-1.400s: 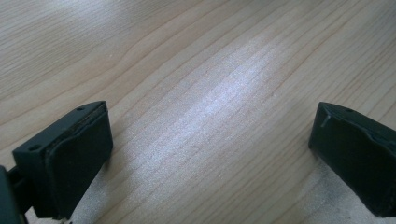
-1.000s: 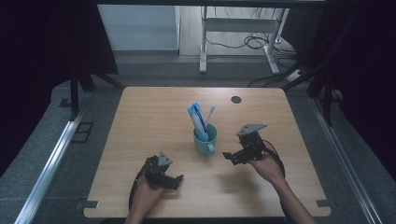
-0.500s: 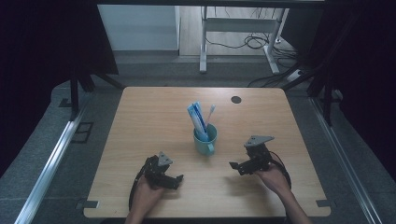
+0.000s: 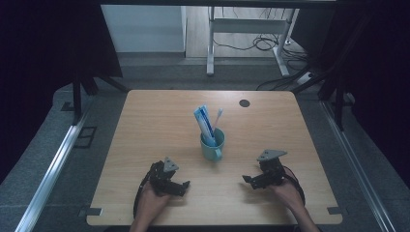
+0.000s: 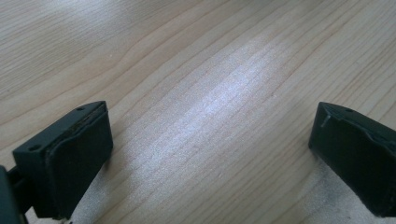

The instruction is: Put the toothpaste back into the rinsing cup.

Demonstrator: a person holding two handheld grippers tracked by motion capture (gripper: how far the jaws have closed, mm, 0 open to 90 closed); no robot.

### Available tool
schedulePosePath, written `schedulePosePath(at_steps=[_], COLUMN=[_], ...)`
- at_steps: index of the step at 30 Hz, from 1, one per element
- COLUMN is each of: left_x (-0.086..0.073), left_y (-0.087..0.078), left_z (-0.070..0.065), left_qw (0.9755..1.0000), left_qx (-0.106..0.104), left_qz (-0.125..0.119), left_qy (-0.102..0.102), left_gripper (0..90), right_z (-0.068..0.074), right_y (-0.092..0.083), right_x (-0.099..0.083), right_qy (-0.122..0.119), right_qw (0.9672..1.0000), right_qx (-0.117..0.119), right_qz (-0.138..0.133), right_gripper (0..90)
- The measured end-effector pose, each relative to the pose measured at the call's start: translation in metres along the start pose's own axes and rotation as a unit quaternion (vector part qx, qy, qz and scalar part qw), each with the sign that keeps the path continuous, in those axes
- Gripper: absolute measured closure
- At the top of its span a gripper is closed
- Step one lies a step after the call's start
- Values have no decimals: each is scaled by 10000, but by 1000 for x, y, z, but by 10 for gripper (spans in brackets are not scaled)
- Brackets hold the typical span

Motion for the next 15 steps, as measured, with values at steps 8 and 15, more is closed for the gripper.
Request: schedulePosePath(at_steps=[8, 15], left_x=[0, 0], left_y=[0, 0], left_z=[0, 0], left_qw=[10000, 10000], left_qx=[0, 1], left_qz=[0, 0], left_qy=[4, 14], left_gripper=[0, 0], right_z=[-1, -1], right_y=[7, 7], right_x=[-17, -20], right_qy=[94, 81], right_qw=[9999, 9999], right_qx=[30, -94], right_qz=[62, -101], right_gripper=[2, 13])
Point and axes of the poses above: each handheld gripper's, and its own axes: y roughly forward along the jaws, x roughly out of its top, z roughly to its left, the point moved 6 cm from there along y, roughly forward along the jaws, and after that the axes turned 1 degree about x, right-handed, at the moved point
